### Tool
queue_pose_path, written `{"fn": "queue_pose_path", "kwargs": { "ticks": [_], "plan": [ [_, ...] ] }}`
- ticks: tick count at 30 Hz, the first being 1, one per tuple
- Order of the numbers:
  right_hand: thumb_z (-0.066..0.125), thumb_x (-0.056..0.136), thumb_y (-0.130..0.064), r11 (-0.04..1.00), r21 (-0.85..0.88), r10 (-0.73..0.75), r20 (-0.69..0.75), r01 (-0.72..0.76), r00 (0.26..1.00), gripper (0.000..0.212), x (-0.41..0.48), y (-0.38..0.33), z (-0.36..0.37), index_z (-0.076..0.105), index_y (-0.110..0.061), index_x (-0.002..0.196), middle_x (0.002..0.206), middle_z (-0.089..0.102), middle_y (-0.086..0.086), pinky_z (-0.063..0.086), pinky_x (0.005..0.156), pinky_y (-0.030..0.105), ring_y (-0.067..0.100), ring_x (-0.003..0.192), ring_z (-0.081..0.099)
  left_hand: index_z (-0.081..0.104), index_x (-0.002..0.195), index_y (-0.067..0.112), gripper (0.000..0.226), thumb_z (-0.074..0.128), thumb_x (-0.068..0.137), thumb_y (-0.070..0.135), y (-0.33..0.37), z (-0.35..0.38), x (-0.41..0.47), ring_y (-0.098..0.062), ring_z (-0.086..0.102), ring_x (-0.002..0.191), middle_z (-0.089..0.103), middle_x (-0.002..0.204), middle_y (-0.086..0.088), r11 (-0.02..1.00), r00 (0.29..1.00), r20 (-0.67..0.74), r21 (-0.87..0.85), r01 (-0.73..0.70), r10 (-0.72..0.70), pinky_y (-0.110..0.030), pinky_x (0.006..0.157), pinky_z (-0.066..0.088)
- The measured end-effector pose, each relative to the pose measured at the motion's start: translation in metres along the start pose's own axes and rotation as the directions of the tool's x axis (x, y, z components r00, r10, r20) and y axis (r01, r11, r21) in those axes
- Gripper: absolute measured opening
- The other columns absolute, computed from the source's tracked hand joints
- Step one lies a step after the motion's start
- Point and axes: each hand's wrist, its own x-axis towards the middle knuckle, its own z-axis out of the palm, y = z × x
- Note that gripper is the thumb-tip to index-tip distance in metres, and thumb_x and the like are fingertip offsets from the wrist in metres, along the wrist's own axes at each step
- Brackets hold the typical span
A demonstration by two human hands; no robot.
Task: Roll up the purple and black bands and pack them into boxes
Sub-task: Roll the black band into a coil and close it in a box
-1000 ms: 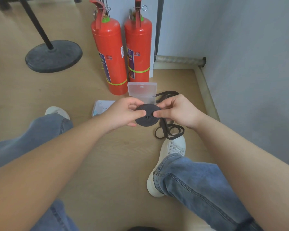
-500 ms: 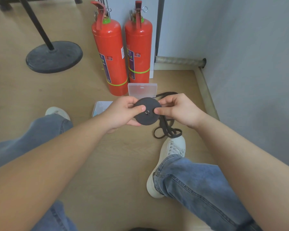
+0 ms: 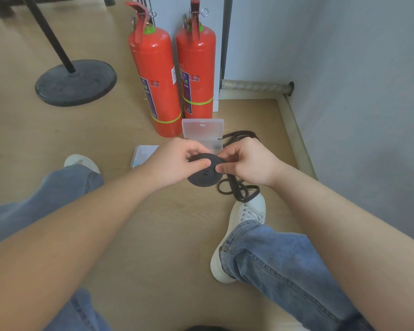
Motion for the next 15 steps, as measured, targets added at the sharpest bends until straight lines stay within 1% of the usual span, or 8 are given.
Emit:
{"fn": "queue_pose_path", "kwargs": {
  "ticks": [2,3,6,7,9,11,13,15],
  "plan": [
    [0.078,0.087,-0.021,1.0,-0.028,-0.012,0.001,0.012,1.0,0.006,0.0006,-0.0015,0.0013,0.081,-0.024,0.091,0.077,0.077,-0.001,0.061,0.074,0.036,0.02,0.074,0.072,0.071,0.095,0.037,0.013,0.073,0.089,0.025,0.0007,0.0011,-0.0009,-0.002,0.07,0.083,0.075,0.091,0.014,0.999,1.0,0.008,0.035,-0.003,0.002,-0.018,0.071,0.053],
    [0.079,0.087,-0.021,1.0,0.001,-0.007,-0.01,0.007,1.0,0.006,0.0007,-0.0016,0.0012,0.081,-0.026,0.09,0.078,0.078,-0.003,0.06,0.074,0.034,0.018,0.075,0.073,0.071,0.094,0.037,0.013,0.072,0.09,0.025,0.0003,0.0019,-0.0007,-0.004,0.071,0.084,0.075,0.092,0.013,0.999,1.0,-0.002,0.039,0.003,-0.003,-0.02,0.072,0.054],
    [0.081,0.085,-0.023,0.993,0.113,0.047,-0.016,-0.045,0.999,0.008,-0.0001,-0.0011,0.0,0.078,-0.03,0.087,0.075,0.077,-0.011,0.053,0.066,0.023,0.006,0.07,0.072,0.069,0.097,0.032,0.011,0.067,0.094,0.022,-0.0004,0.0038,-0.0009,-0.005,0.07,0.089,0.072,0.093,0.014,0.999,0.998,-0.047,-0.018,0.028,-0.029,-0.013,0.07,0.051],
    [0.082,0.085,-0.023,0.989,0.131,0.07,-0.012,-0.068,0.997,0.007,-0.0005,-0.0006,-0.0001,0.078,-0.028,0.087,0.073,0.077,-0.012,0.053,0.063,0.023,0.007,0.067,0.072,0.068,0.097,0.032,0.012,0.067,0.094,0.021,-0.0011,0.0045,-0.0008,-0.006,0.07,0.091,0.071,0.093,0.014,0.997,0.997,-0.061,-0.064,0.042,-0.046,-0.014,0.071,0.053],
    [0.082,0.085,-0.022,0.983,0.165,0.087,-0.029,-0.081,0.996,0.006,-0.0011,0.001,-0.0003,0.079,-0.022,0.09,0.078,0.078,-0.004,0.058,0.063,0.03,0.02,0.072,0.074,0.068,0.093,0.034,0.015,0.067,0.094,0.019,-0.0021,0.006,-0.0007,-0.01,0.071,0.094,0.072,0.095,0.011,0.983,0.995,-0.061,-0.168,0.068,-0.08,-0.029,0.078,0.06],
    [0.082,0.085,-0.022,0.981,0.18,0.078,-0.061,-0.066,0.995,0.005,-0.0014,0.002,-0.0015,0.08,-0.021,0.09,0.081,0.079,0.0,0.06,0.074,0.037,0.028,0.08,0.074,0.068,0.09,0.038,0.019,0.067,0.094,0.019,-0.0025,0.0067,-0.0004,-0.011,0.071,0.096,0.073,0.097,0.009,0.971,0.994,-0.052,-0.223,0.086,-0.1,-0.041,0.084,0.061],
    [0.082,0.085,-0.022,0.99,0.133,0.063,-0.075,-0.053,0.995,0.005,-0.0007,0.0027,-0.0028,0.079,-0.026,0.087,0.079,0.079,-0.004,0.059,0.075,0.033,0.021,0.078,0.074,0.07,0.089,0.037,0.018,0.069,0.092,0.019,-0.002,0.0051,-0.0002,-0.009,0.072,0.094,0.075,0.096,0.008,0.966,0.992,-0.028,-0.233,0.111,-0.12,-0.04,0.085,0.061],
    [0.082,0.085,-0.021,1.0,0.007,0.03,-0.046,-0.03,0.998,0.005,0.0001,0.003,-0.0013,0.08,-0.024,0.088,0.078,0.077,-0.008,0.059,0.07,0.026,0.01,0.073,0.072,0.07,0.088,0.036,0.016,0.072,0.089,0.02,-0.0015,0.0029,-0.0021,-0.005,0.071,0.087,0.075,0.094,0.008,0.984,0.991,0.032,-0.121,0.133,-0.13,-0.031,0.083,0.06]
  ]
}}
